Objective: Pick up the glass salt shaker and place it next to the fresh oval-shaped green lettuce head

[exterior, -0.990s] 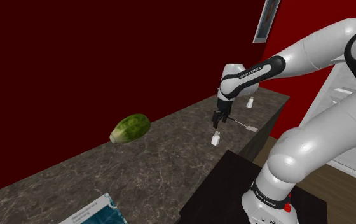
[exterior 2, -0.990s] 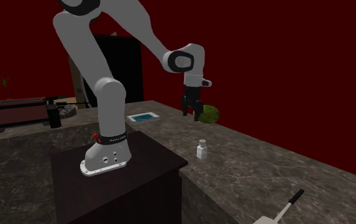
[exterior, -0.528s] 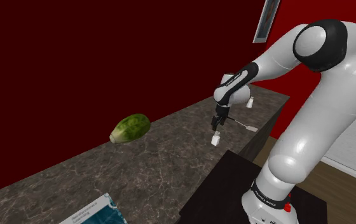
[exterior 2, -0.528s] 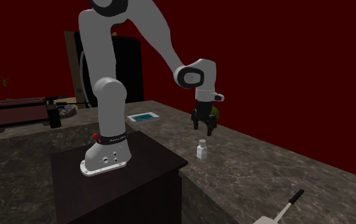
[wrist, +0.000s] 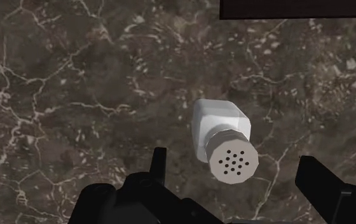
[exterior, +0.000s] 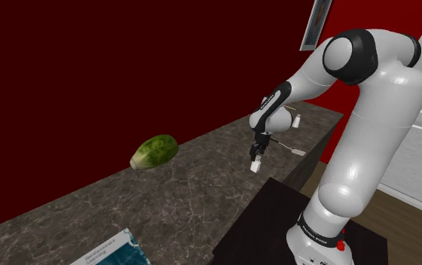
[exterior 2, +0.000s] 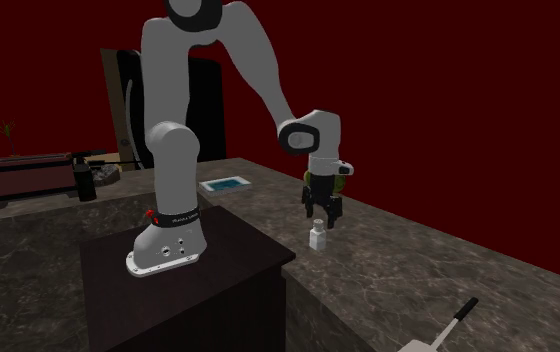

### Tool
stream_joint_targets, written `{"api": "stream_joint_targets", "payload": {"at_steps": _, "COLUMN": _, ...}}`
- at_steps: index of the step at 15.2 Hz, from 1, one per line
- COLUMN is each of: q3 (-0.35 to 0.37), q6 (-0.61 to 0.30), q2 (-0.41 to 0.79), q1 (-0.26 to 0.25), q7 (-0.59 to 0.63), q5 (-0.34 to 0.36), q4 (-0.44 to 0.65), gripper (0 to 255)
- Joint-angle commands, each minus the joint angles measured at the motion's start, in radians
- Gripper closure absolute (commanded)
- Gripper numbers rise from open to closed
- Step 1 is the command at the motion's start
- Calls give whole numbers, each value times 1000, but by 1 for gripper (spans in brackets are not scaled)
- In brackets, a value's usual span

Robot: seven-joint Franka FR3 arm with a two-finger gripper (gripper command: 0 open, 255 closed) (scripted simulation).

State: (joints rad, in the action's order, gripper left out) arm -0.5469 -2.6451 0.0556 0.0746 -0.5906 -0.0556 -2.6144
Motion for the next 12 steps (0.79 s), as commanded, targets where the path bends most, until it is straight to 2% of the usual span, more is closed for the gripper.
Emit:
{"api": "stream_joint_targets", "payload": {"at_steps": 1, "q3": 3, "q6": -10, "q2": 14, "q1": 1, "q7": -12, "q5": -16, "q4": 2, "gripper": 0}}
{"api": "stream_joint_targets", "payload": {"at_steps": 7, "q3": 3, "q6": -10, "q2": 14, "q1": 1, "q7": -11, "q5": -16, "q4": 2, "gripper": 0}}
{"api": "stream_joint_targets", "payload": {"at_steps": 8, "q3": 3, "q6": -10, "q2": 14, "q1": 1, "q7": -11, "q5": -16, "q4": 2, "gripper": 255}}
{"api": "stream_joint_targets", "payload": {"at_steps": 12, "q3": 3, "q6": -10, "q2": 14, "q1": 1, "q7": -11, "q5": -16, "q4": 2, "gripper": 255}}
